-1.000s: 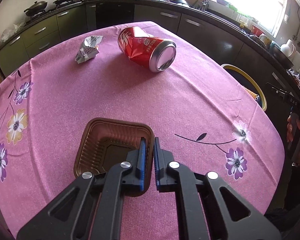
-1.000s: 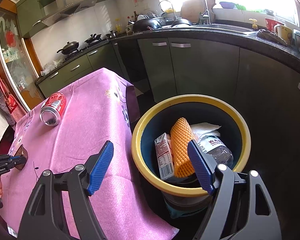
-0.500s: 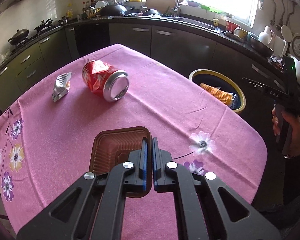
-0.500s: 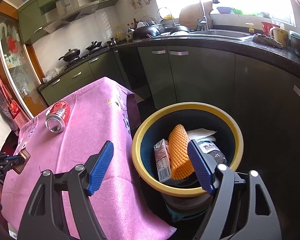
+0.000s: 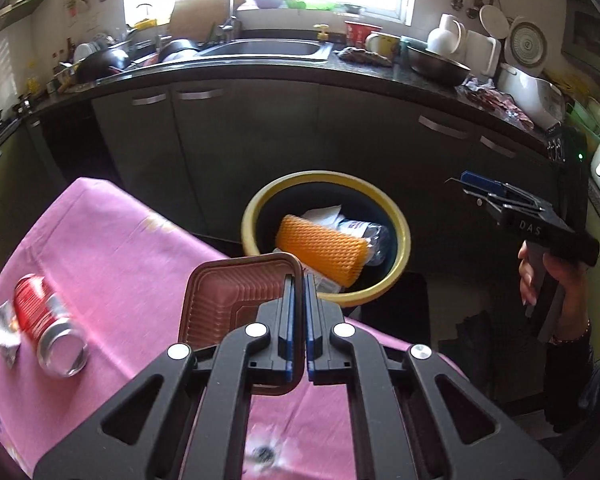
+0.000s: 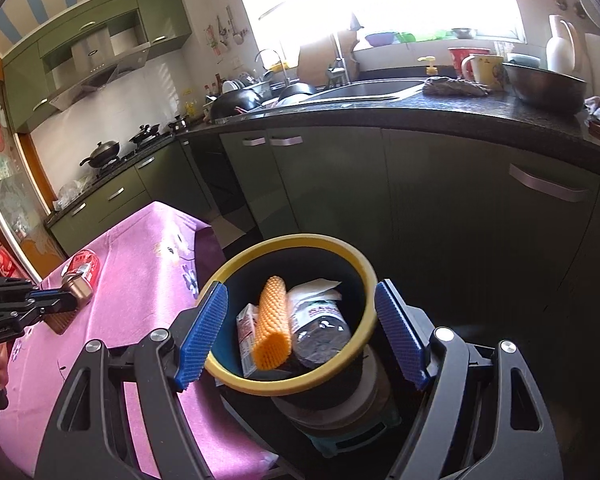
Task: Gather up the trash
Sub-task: 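Carry the brown tray over the bin and open the left tool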
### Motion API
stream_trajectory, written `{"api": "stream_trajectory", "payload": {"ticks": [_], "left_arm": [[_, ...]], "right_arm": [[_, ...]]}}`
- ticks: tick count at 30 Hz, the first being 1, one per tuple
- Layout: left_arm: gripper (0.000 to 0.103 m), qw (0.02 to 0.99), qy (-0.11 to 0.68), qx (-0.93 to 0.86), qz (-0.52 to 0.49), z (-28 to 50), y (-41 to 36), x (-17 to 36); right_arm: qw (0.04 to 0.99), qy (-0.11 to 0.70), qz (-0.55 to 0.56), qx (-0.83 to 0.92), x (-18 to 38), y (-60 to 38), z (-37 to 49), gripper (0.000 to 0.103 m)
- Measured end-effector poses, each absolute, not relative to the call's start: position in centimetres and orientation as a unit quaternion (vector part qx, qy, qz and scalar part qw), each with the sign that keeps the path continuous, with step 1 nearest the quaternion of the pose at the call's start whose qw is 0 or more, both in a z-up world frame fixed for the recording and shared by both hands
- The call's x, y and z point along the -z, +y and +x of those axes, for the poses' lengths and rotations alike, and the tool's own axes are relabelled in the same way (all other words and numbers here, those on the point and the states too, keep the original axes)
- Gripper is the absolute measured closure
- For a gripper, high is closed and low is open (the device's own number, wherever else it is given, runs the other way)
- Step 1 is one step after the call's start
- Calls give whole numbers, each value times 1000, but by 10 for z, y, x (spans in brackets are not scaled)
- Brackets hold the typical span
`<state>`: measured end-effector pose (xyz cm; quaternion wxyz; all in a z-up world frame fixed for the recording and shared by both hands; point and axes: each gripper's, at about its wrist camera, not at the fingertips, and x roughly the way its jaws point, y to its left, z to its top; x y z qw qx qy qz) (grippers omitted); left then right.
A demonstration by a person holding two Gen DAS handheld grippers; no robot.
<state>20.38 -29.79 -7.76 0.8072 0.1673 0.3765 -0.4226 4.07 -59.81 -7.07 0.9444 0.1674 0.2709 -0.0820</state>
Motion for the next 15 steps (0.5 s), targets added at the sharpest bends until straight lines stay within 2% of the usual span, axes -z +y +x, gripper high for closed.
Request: {"api": "stream_trajectory", "payload": {"ticks": [12,13,15], "left_arm": [[97,761,409,459,209,264,-445,139],[95,758,418,455,207,270,-449,144],[75,762,428,444,198,275,-447,146]], "right_arm": [[930,284,197,128,90,-647,16,27],[929,285,198,128,91,-647,16,27],[929,286,197,127,92,-648,15,27]]}}
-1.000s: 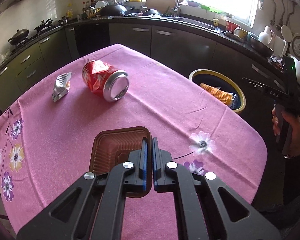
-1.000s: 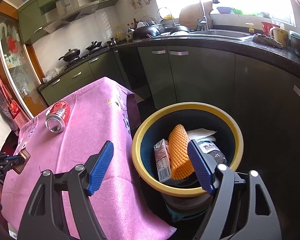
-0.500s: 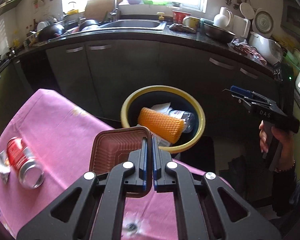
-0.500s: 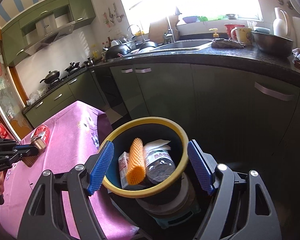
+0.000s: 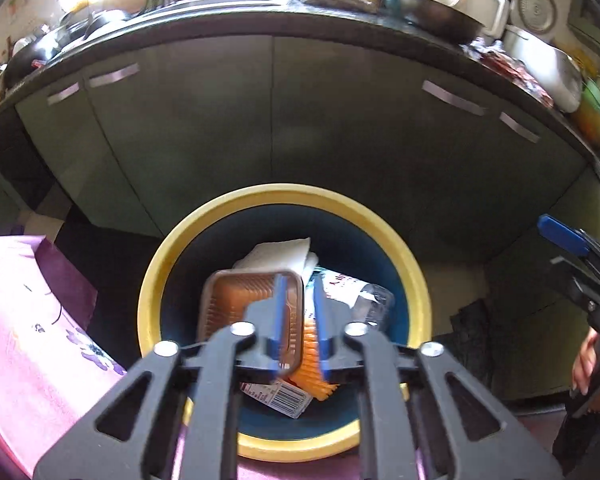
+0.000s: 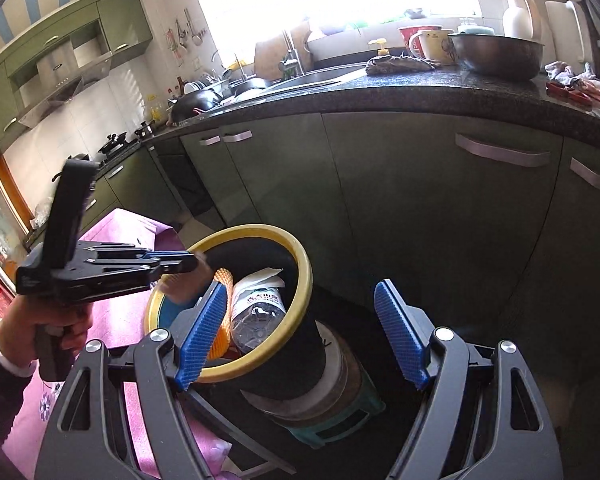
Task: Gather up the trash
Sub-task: 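Carry the brown tray over the bin and open the left tool, then grasp the red Coca-Cola can with the right tool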
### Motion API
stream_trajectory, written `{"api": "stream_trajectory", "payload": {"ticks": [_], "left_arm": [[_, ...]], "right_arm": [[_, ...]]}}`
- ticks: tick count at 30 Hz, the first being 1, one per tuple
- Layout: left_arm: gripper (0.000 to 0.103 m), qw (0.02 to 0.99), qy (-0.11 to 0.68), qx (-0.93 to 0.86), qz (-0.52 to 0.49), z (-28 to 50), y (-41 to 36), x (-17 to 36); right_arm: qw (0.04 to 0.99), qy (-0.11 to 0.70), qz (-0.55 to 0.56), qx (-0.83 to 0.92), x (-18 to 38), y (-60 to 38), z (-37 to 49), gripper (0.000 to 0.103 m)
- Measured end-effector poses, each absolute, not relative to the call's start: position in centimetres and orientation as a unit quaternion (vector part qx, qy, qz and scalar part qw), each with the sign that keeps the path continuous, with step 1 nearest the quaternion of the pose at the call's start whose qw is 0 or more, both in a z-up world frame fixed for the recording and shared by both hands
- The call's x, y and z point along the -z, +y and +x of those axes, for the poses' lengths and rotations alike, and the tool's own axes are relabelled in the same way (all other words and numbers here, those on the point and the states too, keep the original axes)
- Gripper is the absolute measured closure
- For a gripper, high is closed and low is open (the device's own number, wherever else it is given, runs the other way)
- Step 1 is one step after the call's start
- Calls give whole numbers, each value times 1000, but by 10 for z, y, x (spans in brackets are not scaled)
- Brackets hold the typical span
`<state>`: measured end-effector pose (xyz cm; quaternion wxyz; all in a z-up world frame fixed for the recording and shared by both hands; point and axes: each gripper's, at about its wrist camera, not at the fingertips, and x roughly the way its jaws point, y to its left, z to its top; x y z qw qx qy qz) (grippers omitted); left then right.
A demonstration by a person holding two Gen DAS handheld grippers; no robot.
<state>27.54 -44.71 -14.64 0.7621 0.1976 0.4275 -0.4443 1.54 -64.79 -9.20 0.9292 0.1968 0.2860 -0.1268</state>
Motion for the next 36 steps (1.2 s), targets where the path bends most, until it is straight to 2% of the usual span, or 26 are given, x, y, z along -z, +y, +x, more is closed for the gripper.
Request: {"api": "stream_trajectory", "payload": {"ticks": [1,3,5,9,18,25,31,36], "left_arm": [[70,763,428,447,185,275,-441,143],[48,767,425,451,165,271,-426,134],[40,778,410,452,152,260,-403,120],[16,808,376,439,112,234,-342,96],[10,888,339,309,12,197,-153,79],[8,922,350,162,-40,216,-22,93],[8,928,352,108,-64,224,40,112],[8,933,330,108,-91,217,56,114]], "right_arm": [[929,287,196,126,92,-648,15,27],[929,288,195,126,93,-648,17,27],[928,291,198,123,95,-648,19,27],[928,296,198,110,98,-639,26,27],[934,317,165,25,86,-571,69,25],[929,336,128,-85,55,-481,123,13],[895,388,93,-198,32,-389,191,8],[870,431,35,-237,17,-304,254,5]]}}
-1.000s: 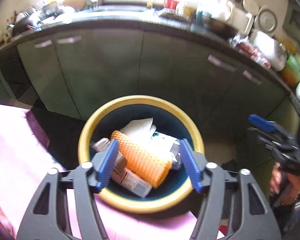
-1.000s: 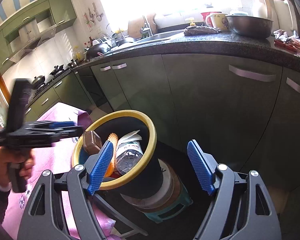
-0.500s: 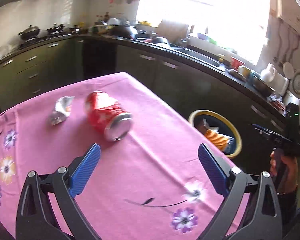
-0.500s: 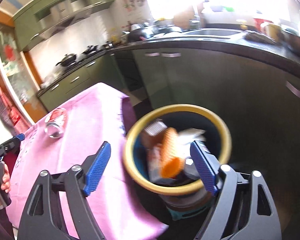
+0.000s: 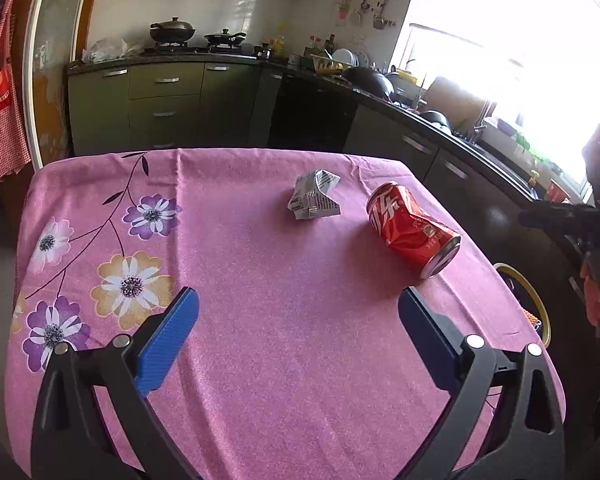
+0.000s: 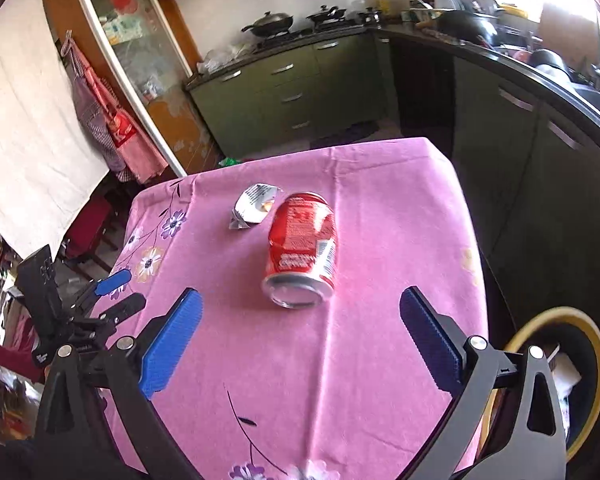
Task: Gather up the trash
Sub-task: 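Grasp the red Coca-Cola can with the right tool, then carry the Coke can over the bin and open the right tool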
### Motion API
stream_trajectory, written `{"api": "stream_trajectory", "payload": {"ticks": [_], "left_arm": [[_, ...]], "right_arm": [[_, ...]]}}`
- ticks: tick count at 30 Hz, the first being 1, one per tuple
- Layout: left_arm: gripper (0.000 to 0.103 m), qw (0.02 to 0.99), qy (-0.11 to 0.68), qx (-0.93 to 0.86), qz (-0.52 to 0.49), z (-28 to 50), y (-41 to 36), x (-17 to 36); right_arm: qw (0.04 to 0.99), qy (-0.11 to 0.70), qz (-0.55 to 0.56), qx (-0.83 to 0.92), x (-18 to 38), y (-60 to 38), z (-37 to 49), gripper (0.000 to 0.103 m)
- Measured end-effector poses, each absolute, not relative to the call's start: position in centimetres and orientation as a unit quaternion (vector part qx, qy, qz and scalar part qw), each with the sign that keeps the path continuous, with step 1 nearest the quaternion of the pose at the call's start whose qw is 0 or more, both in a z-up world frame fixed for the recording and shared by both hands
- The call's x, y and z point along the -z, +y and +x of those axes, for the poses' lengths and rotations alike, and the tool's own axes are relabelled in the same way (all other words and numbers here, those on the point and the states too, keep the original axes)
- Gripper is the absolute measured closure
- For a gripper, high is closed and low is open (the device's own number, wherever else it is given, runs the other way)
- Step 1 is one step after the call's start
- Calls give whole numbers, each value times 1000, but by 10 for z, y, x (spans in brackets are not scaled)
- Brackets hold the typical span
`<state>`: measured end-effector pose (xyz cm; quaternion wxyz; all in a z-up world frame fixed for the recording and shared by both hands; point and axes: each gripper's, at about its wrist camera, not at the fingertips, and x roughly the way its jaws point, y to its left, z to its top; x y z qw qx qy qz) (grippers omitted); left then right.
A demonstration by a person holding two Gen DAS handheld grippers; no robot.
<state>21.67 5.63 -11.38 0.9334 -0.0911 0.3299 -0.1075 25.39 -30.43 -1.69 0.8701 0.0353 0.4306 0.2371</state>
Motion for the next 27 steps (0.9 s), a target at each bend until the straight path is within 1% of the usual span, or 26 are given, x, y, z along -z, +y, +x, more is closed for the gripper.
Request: {"api": "stream_trajectory", "payload": {"ticks": [4,9,14,18,19,21,25,26,27], "left_arm": [[8,935,325,103,-94,214,58,115],[8,939,320,85,-97,216,63,119],[8,930,338,90,-109,222,65,129],[8,929,341,96,-110,223,63,131],[8,929,341,96,-111,223,63,132],[8,927,345,98,-112,224,63,133],[8,924,349,102,-118,224,64,135],[8,924,349,102,-118,224,64,135],[8,924,349,101,-117,224,64,135]], "right_arm": [[839,495,-27,-225,25,-254,313,5],[789,580,-64,-193,62,-223,366,5],[753,630,-83,-169,96,-211,386,5],[740,647,-84,-163,112,-204,395,6],[739,648,-86,-160,114,-202,396,6],[736,652,-90,-158,117,-199,399,11],[729,661,-100,-147,124,-192,402,15],[727,663,-101,-145,126,-189,403,17],[725,666,-101,-144,129,-188,403,23]]}}
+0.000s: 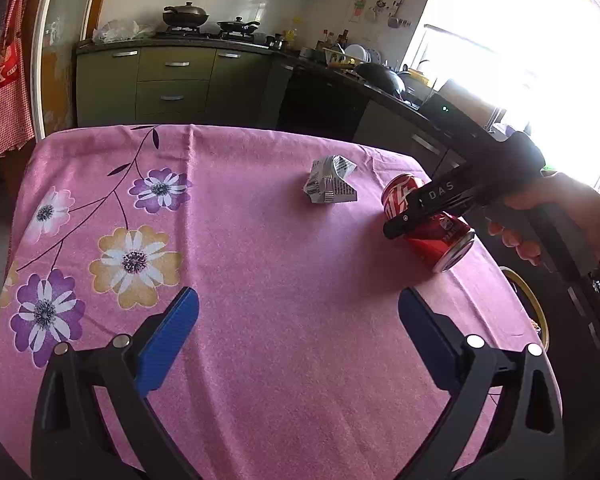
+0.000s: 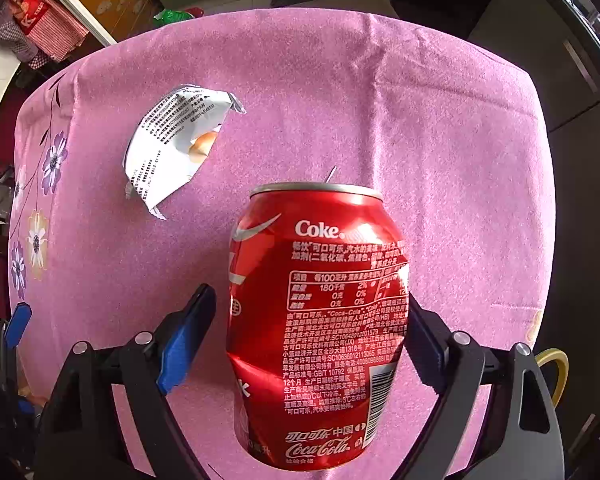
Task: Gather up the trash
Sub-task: 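Carry the Coke can over the bin and open the right tool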
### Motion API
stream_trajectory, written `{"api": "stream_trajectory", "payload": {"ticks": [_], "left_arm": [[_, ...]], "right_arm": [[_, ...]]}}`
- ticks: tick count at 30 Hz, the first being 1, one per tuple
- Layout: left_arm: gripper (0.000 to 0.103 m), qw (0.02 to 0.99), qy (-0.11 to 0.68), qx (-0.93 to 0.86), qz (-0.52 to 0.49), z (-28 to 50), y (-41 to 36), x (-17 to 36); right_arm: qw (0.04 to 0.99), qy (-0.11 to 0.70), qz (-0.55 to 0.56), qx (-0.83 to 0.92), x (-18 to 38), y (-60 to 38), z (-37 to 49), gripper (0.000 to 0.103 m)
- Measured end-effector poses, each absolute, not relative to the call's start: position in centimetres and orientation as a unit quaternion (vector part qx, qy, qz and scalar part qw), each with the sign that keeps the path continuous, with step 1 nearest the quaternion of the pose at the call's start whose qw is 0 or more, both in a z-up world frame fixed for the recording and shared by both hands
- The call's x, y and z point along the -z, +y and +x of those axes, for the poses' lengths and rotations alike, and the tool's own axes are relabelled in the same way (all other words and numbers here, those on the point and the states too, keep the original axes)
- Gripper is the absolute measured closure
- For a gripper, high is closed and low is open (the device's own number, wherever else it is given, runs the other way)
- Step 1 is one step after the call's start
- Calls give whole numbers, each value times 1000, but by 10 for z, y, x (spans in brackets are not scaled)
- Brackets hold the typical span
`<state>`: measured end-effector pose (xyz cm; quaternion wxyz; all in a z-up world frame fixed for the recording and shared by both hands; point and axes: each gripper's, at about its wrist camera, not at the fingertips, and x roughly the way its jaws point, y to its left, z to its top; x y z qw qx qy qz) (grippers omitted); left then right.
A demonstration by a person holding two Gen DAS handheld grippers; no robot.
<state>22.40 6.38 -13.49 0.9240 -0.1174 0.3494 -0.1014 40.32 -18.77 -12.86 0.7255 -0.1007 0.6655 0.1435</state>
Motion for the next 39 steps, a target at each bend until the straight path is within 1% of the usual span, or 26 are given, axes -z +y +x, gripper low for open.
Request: {"api": "stream_trajectory", "payload": {"ticks": [2,3,8,18,22,27,33,39], "left_arm": [[8,923,351,103,-118,224,64,135],[8,923,351,104,-118,224,63,135],[8,923,354,106,-112,223,61,136],[8,923,353,109,-108,222,58,136],[8,923,353,111,-105,222,57,136],[8,924,352,113,-96,221,52,135],[8,924,356,111,-85,223,47,138],[8,925,354,115,-78,222,45,137]], "right_arm": [[724,668,-103,-139,133,-182,403,30],[726,665,-105,-137,134,-178,403,31],[733,659,-91,-143,129,-175,402,32],[751,638,-57,-159,81,-219,379,32],[763,630,-27,-142,63,-276,358,32],[774,628,19,-83,58,-385,327,32],[765,641,61,-4,81,-502,305,32],[744,662,72,44,117,-569,298,31]]}}
